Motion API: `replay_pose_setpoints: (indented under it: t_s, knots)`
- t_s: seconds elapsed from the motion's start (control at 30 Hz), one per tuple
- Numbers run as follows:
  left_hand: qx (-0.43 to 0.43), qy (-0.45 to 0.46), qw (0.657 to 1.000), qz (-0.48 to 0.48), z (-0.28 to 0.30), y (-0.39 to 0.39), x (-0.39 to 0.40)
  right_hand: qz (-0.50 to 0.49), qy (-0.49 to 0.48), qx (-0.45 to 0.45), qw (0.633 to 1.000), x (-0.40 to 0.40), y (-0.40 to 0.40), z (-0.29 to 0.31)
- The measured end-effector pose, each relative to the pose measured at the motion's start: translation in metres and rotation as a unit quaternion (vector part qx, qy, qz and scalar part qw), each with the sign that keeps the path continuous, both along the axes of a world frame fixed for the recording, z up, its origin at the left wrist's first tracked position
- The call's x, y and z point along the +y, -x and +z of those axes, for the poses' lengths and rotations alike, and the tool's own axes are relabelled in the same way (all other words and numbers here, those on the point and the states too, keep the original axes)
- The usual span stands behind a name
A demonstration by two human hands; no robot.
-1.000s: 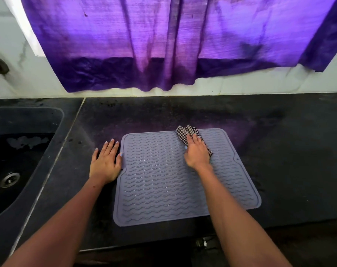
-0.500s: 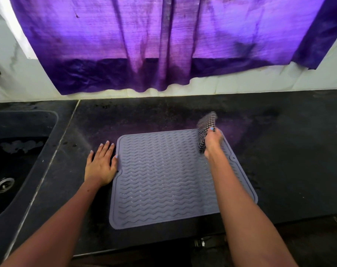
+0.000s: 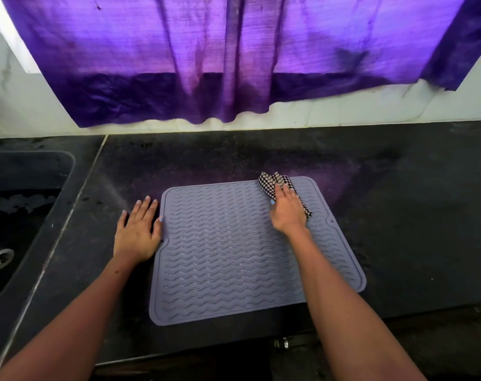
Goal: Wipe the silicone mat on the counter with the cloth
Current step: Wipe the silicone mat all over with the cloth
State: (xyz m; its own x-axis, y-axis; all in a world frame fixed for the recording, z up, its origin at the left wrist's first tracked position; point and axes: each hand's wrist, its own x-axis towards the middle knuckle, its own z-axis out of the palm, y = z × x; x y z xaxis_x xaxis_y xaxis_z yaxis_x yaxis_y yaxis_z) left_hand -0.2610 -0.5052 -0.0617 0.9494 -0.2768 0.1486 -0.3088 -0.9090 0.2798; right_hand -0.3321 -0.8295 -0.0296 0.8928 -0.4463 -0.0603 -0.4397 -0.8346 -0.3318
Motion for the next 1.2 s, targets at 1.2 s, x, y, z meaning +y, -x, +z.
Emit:
replay_pose_setpoints:
  t_s: [1.2]
  knots:
    - [0.005,0.001,1.000,-0.001,0.002,-0.001,0.002,-0.213,-0.232,-0.225,0.922,-0.058,0.042,0.049]
